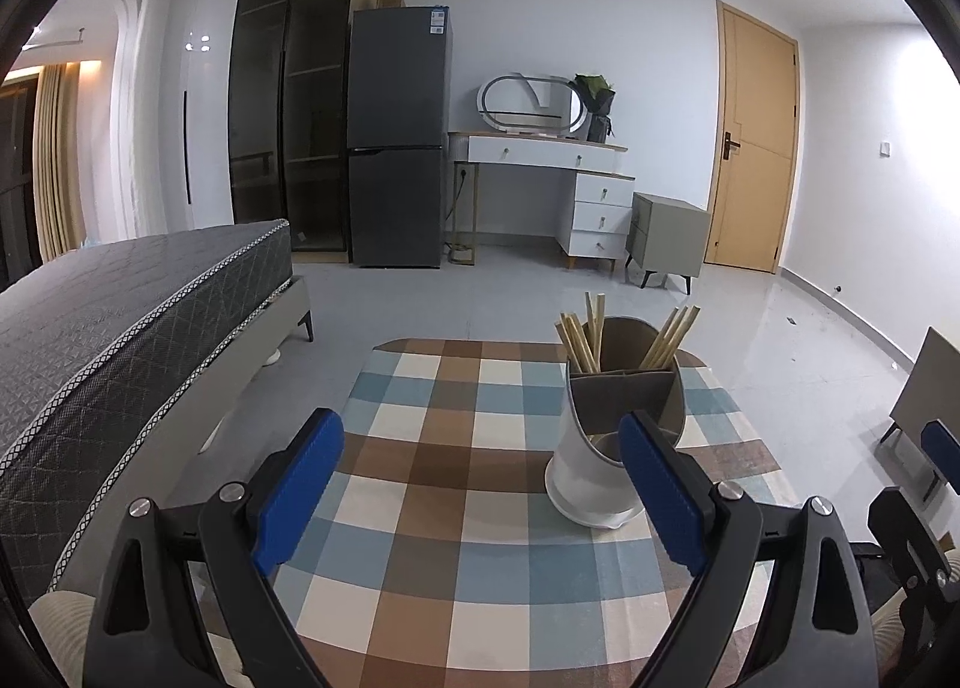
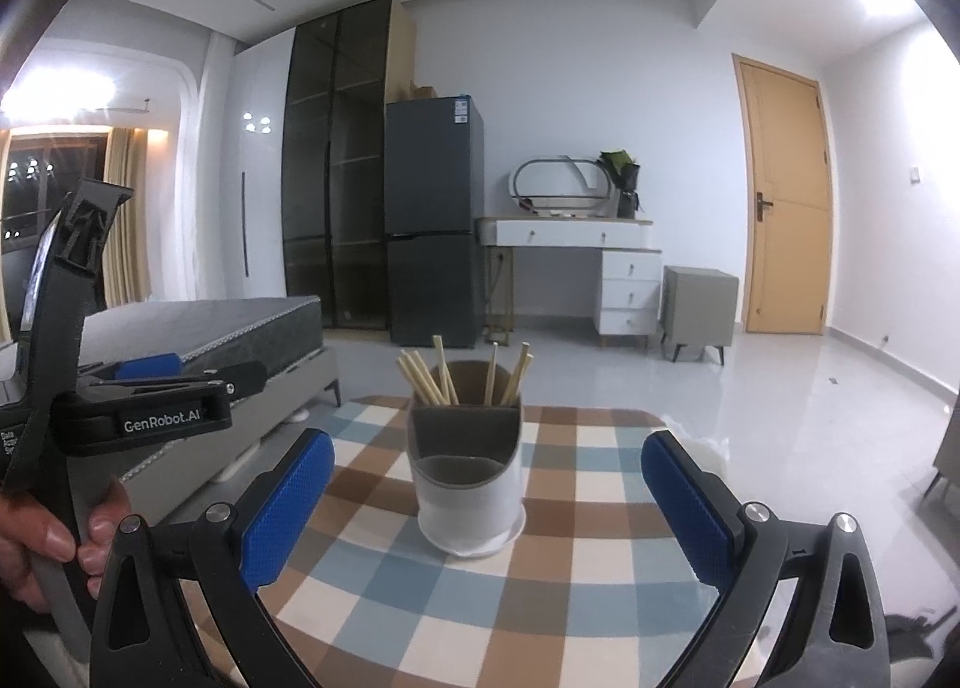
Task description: Organize utensils
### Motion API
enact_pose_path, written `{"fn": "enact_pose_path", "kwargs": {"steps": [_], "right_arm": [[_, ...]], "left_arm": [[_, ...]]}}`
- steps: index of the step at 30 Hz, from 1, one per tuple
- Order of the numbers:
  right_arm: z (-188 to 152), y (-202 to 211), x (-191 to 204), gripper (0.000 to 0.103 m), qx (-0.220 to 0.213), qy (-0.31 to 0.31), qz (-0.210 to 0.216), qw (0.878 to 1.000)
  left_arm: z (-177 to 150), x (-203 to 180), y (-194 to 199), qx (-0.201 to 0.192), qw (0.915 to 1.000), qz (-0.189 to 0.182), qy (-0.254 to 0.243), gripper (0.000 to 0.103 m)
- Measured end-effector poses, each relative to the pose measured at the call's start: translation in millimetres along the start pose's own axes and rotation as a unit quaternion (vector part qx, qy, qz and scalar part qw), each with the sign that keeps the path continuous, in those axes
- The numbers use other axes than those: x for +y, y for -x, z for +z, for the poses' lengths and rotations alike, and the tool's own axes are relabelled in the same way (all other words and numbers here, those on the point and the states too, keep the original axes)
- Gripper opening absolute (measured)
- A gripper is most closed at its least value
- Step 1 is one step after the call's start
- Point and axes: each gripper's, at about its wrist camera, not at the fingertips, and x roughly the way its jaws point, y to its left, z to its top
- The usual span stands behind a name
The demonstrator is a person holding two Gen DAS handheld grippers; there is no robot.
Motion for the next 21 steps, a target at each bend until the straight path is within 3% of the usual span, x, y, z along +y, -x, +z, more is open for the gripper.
{"fn": "enact_pose_path", "kwargs": {"steps": [21], "right_arm": [[0.1,3.0,3.2,0.103,0.0,0.005,-0.014,1.0]], "left_arm": [[-1.3,0.6,-1.1,0.01,0.9999,-0.003,0.004,0.09]]}}
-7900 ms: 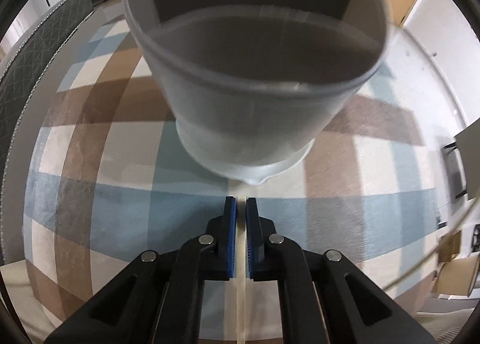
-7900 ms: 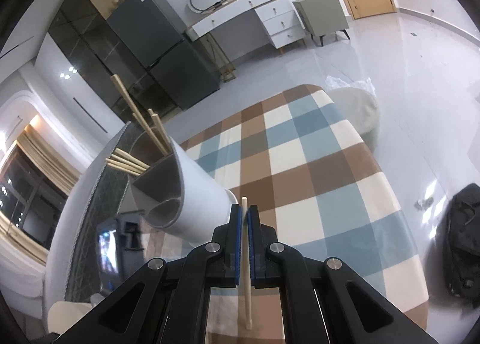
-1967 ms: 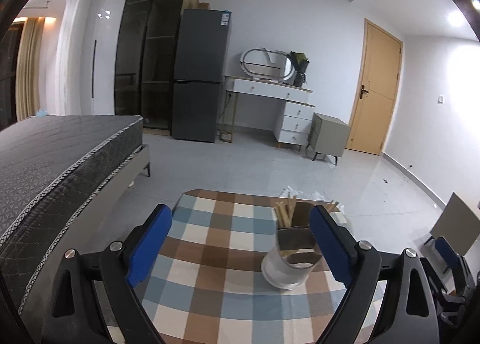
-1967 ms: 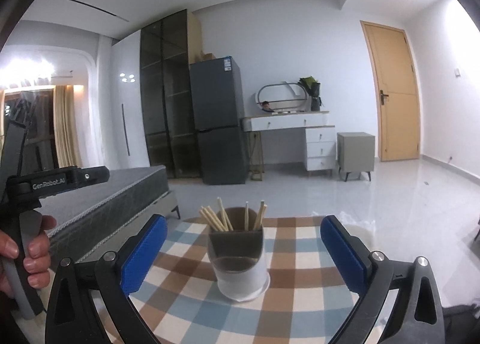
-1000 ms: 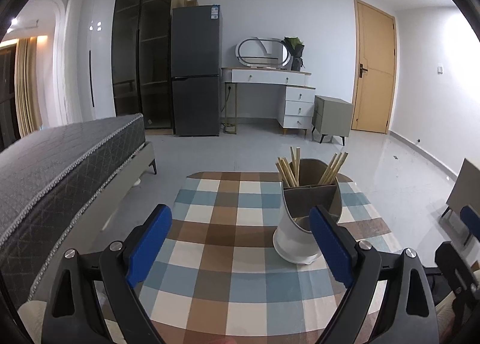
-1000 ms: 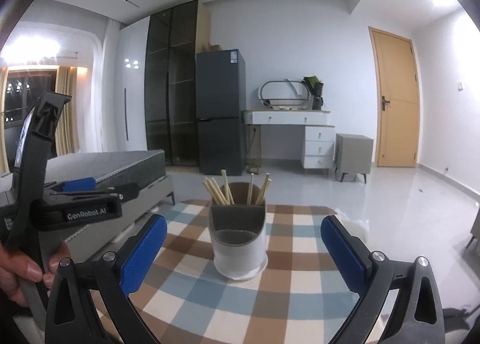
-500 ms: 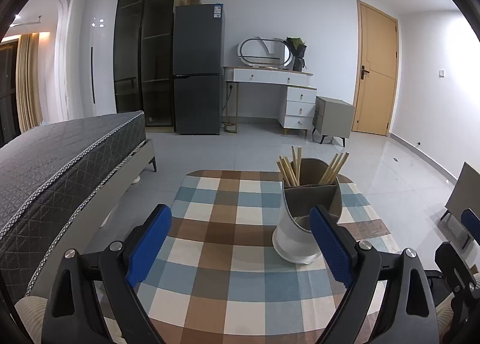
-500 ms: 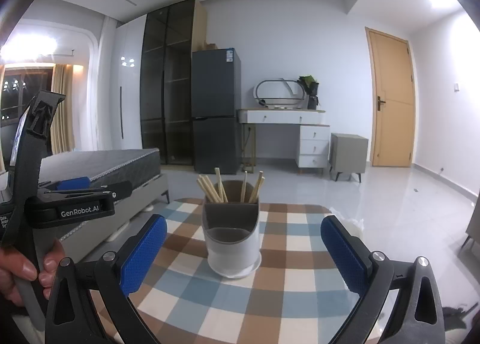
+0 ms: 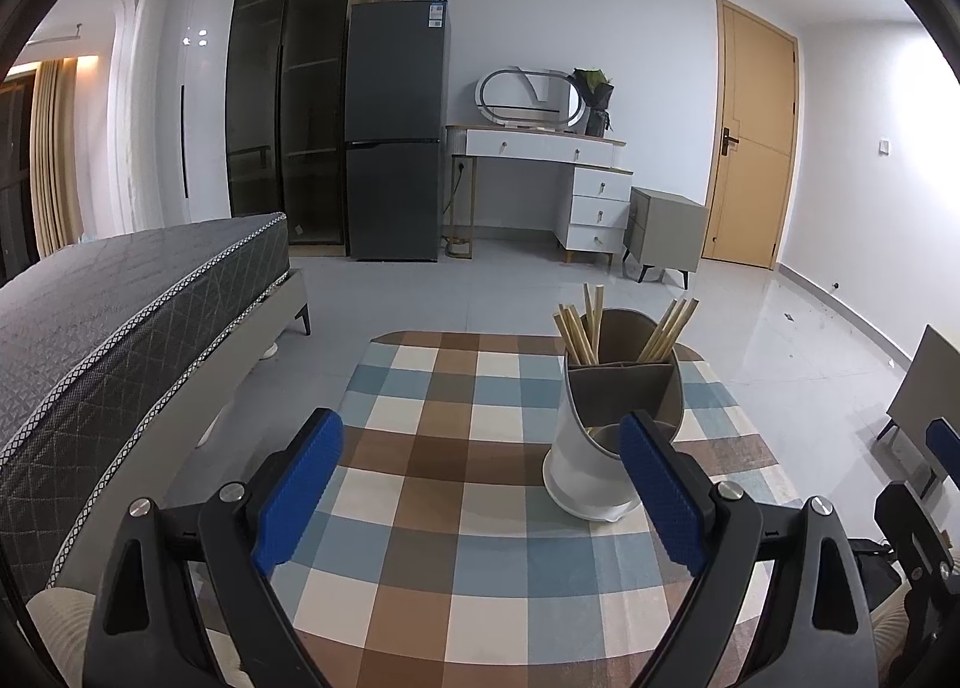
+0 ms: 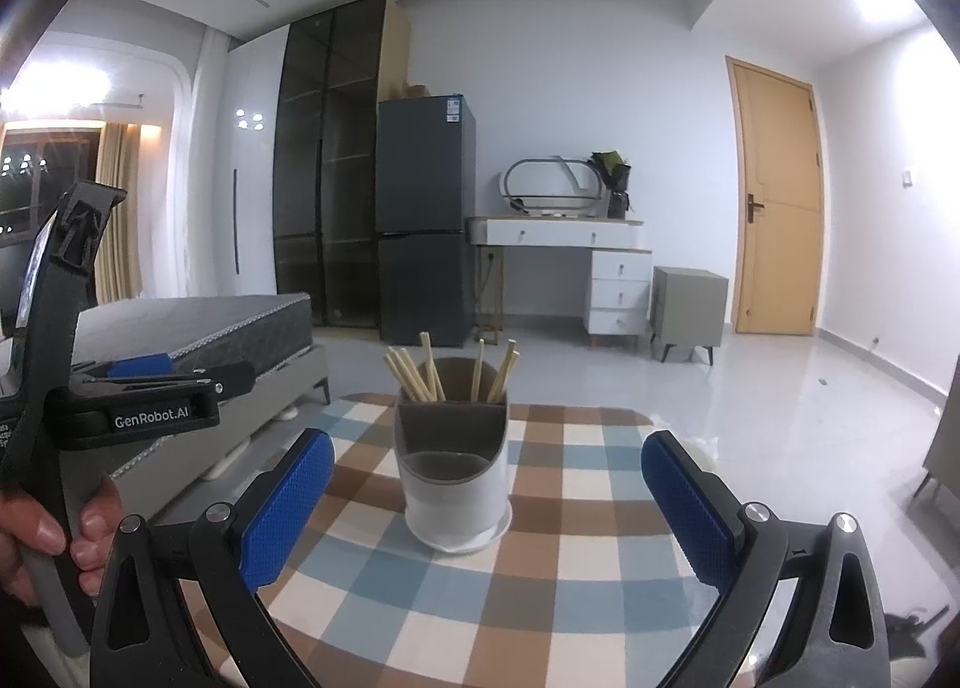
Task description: Organize utensils
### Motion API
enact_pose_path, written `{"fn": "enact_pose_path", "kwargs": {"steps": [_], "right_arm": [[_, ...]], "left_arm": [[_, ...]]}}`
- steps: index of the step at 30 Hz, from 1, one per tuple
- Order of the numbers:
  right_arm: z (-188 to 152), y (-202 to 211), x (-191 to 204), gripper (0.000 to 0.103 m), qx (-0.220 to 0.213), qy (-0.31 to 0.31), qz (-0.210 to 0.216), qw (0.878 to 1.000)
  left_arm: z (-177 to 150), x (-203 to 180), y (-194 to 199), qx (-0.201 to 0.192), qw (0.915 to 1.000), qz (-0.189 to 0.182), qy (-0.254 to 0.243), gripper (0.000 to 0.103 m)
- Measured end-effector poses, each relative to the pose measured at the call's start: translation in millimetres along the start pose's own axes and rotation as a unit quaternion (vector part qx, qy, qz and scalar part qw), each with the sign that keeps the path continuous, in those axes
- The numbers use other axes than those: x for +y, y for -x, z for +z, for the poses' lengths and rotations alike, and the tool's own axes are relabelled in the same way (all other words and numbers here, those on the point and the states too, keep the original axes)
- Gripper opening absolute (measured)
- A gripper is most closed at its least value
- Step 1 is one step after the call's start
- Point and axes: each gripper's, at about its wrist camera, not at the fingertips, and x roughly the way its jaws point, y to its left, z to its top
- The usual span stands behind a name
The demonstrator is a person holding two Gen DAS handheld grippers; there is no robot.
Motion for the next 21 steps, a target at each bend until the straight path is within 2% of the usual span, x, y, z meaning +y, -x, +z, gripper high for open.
{"fn": "enact_pose_path", "kwargs": {"steps": [21], "right_arm": [[-2.0,-4.2,1.6,0.103,0.013,0.002,-0.007,1.0]], "left_arm": [[-0.1,0.7,-0.4,0.003,1.0,-0.005,0.004,0.09]]}}
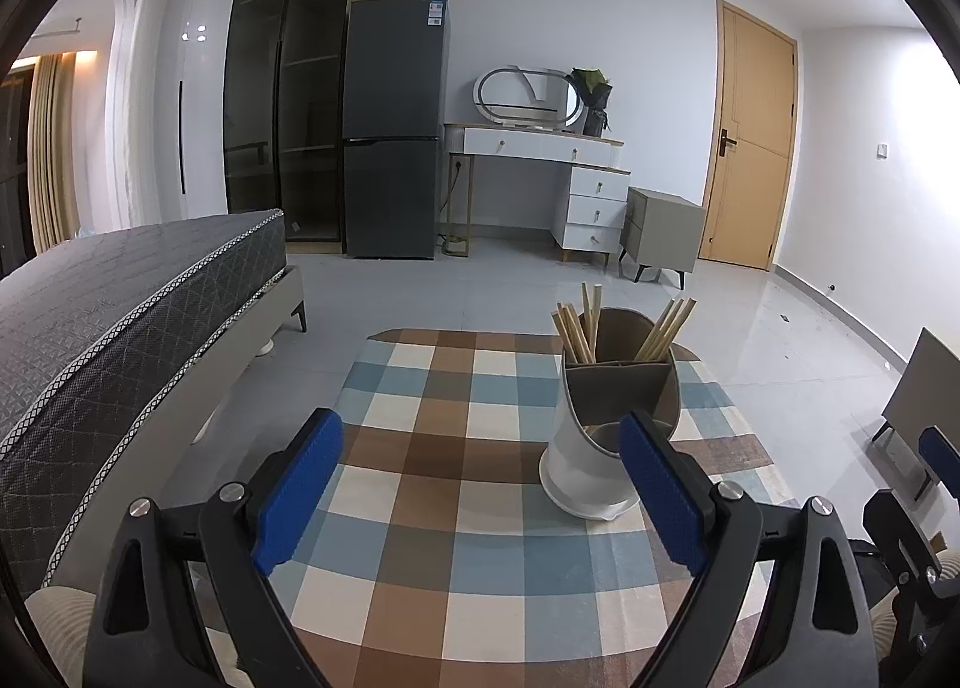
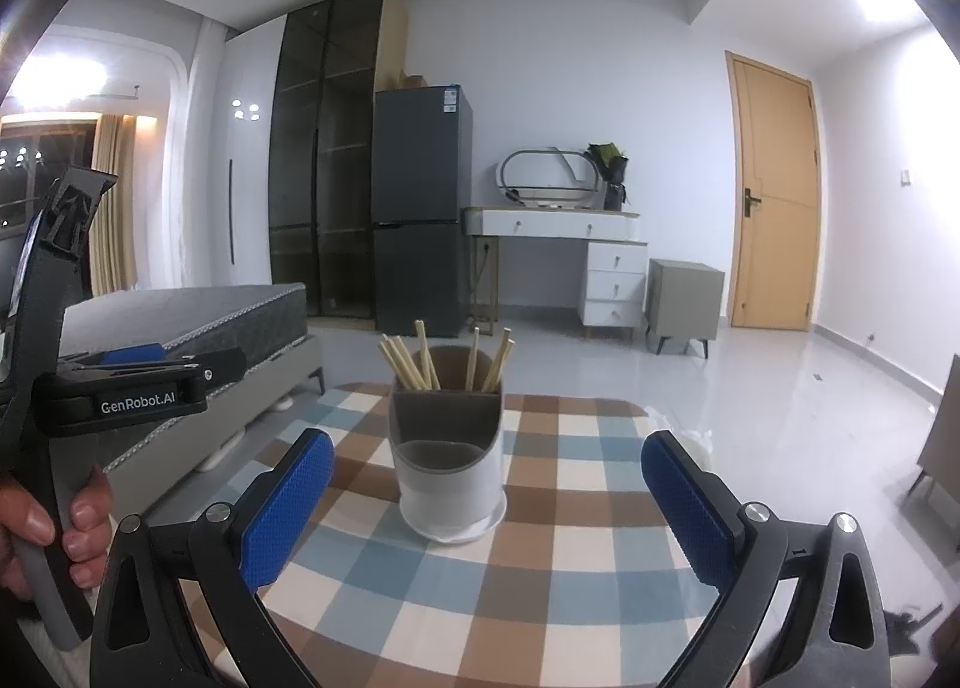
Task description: Organize utensils
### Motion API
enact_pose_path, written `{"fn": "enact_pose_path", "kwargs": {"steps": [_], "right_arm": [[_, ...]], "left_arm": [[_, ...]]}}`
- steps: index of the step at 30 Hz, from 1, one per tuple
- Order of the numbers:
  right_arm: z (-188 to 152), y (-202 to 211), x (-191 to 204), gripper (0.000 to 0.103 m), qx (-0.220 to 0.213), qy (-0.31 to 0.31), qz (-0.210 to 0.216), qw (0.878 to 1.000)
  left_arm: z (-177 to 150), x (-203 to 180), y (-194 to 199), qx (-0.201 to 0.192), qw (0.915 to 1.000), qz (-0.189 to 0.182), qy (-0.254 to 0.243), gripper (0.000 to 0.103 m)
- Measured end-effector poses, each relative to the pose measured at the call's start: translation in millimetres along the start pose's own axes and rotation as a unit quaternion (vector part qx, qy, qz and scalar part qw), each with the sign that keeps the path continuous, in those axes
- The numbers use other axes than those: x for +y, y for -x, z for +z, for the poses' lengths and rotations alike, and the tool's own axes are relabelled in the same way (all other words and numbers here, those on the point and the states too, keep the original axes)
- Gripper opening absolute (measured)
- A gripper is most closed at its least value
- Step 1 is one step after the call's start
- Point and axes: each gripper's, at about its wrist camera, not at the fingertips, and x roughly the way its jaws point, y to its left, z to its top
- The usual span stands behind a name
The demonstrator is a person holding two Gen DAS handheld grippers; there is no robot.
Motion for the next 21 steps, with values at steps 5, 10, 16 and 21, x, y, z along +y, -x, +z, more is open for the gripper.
{"fn": "enact_pose_path", "kwargs": {"steps": [5,10,16,21], "right_arm": [[-1.5,-0.6,1.0,0.103,0.001,0.002,-0.001,1.0],[-2.6,-3.2,1.4,0.103,0.005,0.005,-0.002,1.0],[-3.1,-5.2,1.5,0.103,0.008,0.007,-0.003,1.0],[-2.6,-6.0,2.4,0.103,0.008,0.009,-0.003,1.0]], "left_arm": [[-0.2,0.5,0.7,0.001,1.0,-0.002,0.002,0.09],[0.4,0.8,-1.7,0.005,1.0,-0.004,0.006,0.09],[0.5,1.8,-1.4,0.006,1.0,-0.002,0.006,0.09],[-0.1,1.9,-2.0,0.01,0.9999,-0.004,0.005,0.09]]}}
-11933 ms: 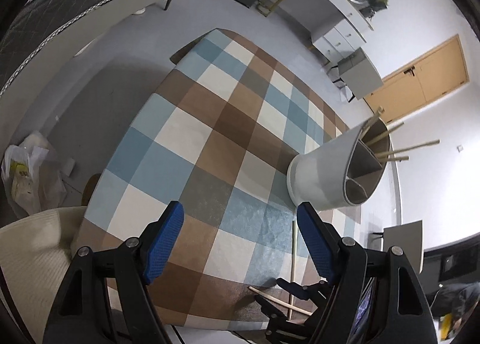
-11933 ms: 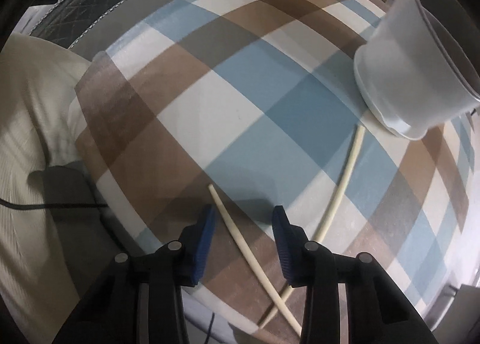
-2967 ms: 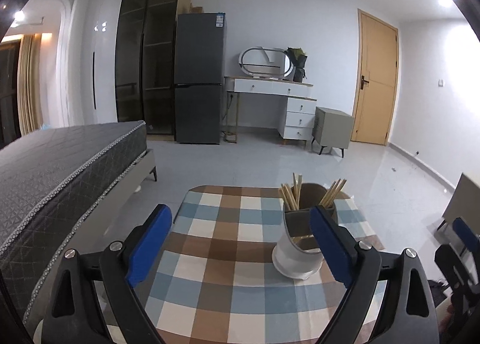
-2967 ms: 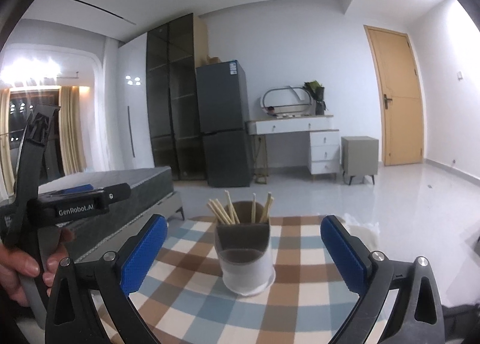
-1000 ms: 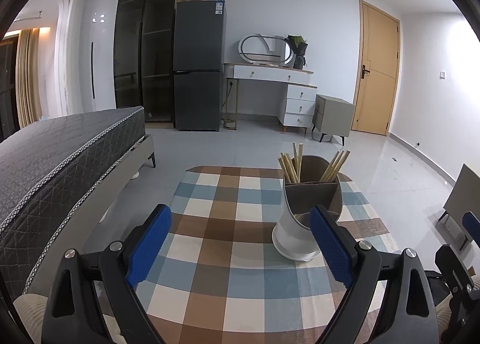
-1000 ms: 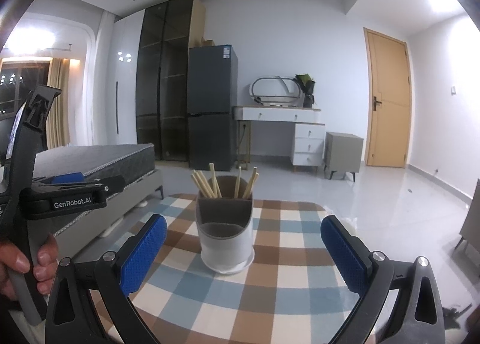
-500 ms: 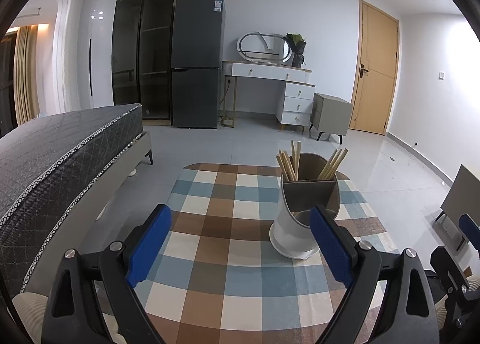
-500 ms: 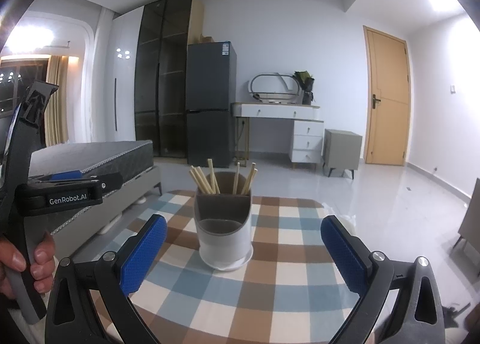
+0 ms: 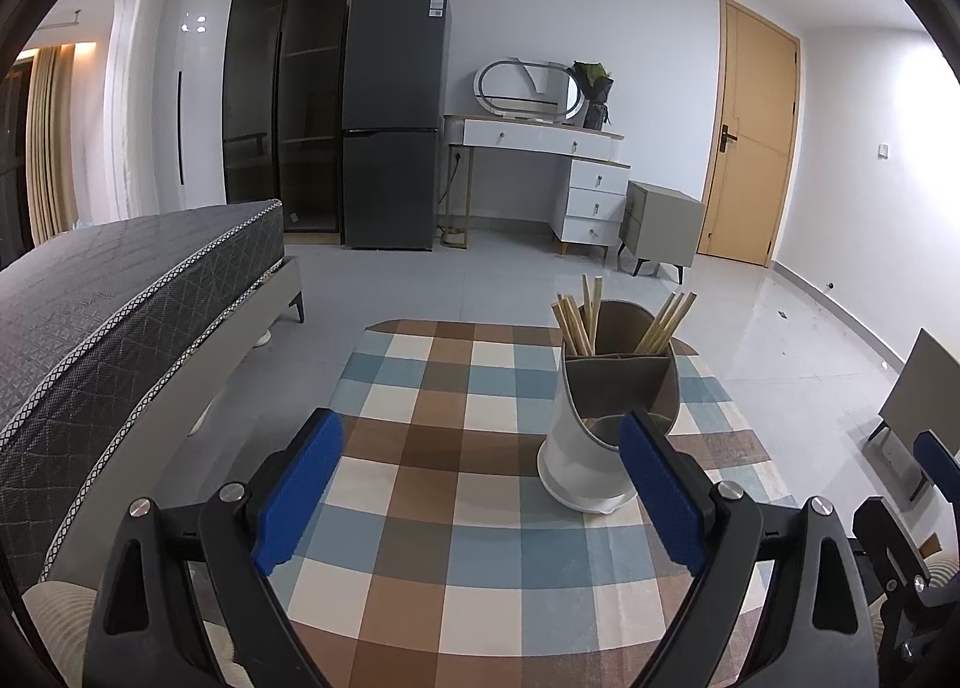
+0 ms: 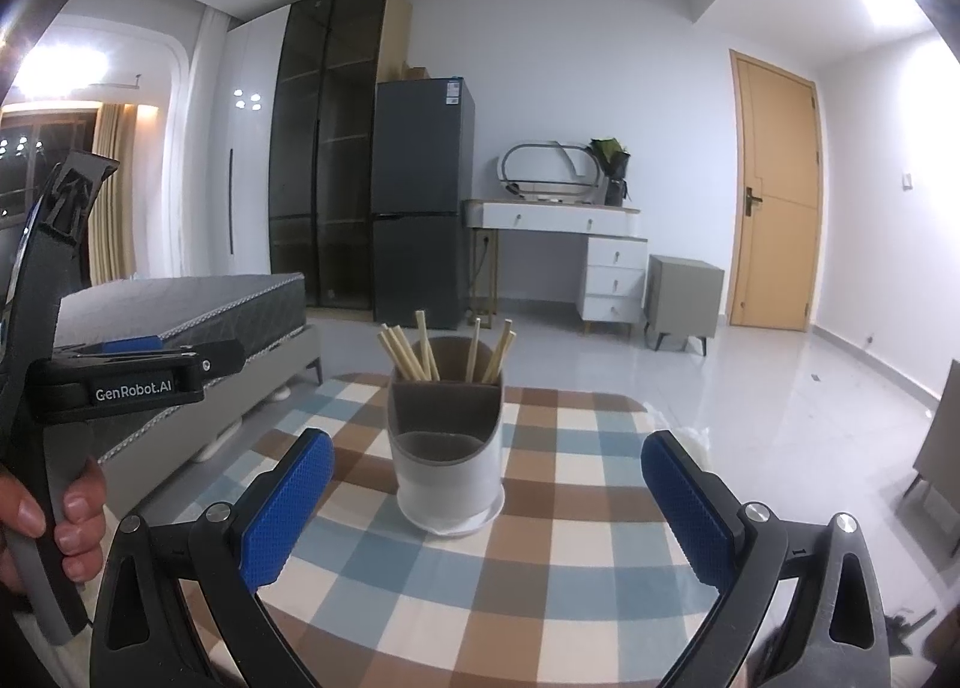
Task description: Organize utensils
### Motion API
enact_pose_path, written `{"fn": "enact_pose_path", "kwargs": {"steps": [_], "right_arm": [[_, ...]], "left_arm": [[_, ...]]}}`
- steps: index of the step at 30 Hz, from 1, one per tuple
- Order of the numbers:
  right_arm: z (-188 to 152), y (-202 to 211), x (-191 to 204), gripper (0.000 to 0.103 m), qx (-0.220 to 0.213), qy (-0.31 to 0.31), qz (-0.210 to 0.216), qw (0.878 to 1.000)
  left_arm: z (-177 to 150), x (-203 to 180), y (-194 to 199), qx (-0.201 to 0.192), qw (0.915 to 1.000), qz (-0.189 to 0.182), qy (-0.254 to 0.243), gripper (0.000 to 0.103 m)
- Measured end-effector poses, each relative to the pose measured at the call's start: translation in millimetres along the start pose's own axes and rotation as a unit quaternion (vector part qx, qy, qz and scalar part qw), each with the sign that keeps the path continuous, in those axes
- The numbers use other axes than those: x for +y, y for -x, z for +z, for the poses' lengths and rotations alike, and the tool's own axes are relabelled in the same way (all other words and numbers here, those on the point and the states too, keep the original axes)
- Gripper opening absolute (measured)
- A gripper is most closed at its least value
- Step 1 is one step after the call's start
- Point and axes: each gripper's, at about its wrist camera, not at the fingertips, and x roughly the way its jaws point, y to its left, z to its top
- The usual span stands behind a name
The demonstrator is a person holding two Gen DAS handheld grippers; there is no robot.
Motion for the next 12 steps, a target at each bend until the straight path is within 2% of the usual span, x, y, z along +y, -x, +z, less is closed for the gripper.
{"fn": "enact_pose_path", "kwargs": {"steps": [12], "right_arm": [[-0.5,0.3,0.7,0.103,0.002,0.001,0.001,1.0]], "left_arm": [[0.5,0.1,-0.1,0.002,1.0,0.004,0.0,0.09]]}}
